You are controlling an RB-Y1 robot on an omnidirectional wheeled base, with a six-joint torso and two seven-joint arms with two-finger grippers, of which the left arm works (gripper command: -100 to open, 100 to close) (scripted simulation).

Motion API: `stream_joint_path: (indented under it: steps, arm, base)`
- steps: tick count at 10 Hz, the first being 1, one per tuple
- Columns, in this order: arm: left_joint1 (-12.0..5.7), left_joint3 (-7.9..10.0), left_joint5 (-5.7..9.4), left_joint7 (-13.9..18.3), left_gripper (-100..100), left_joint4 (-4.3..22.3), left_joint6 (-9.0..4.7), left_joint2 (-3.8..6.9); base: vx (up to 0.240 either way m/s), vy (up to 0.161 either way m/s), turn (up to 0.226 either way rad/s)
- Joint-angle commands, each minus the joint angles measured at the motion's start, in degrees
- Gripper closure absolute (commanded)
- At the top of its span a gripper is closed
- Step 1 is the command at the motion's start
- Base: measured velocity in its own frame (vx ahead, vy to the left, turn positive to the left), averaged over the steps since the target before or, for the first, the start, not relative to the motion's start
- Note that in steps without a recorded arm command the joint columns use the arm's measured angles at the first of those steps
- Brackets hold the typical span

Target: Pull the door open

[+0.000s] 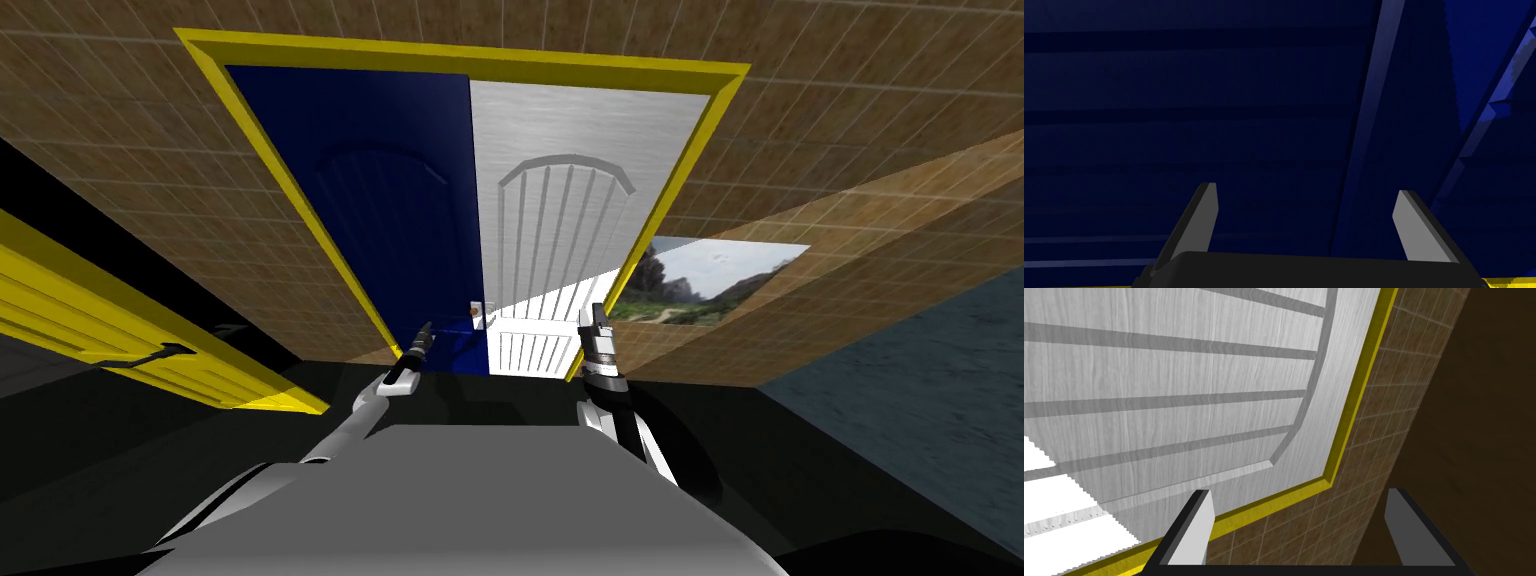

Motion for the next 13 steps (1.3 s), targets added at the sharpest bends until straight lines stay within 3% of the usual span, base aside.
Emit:
stream_joint_path:
  steps: [1, 6, 7, 8, 13]
  arm:
    - [-0.09, 0.05, -0.02, -0.04, -100, -0.52, 0.23, -0.18]
    - [-2.89, -2.4, -0.68, -0.19, -100, -1.93, -0.1, -3.26]
    - [-3.03, -1.98, -0.63, -0.46, -100, -1.23, -0.04, -3.07]
    - [-3.03, -1.98, -0.63, -0.46, 100, -1.23, -0.04, -3.07]
    - [-3.03, -1.98, -0.63, -0.46, 100, -1.23, -0.04, -3.07]
  base:
    - [0.179, -0.034, -0.091]
    - [0.201, -0.118, -0.161]
    - [0.094, -0.083, -0.024]
    - [-0.01, 0.011, 0.028]
    - [-0.019, 0.013, -0.01]
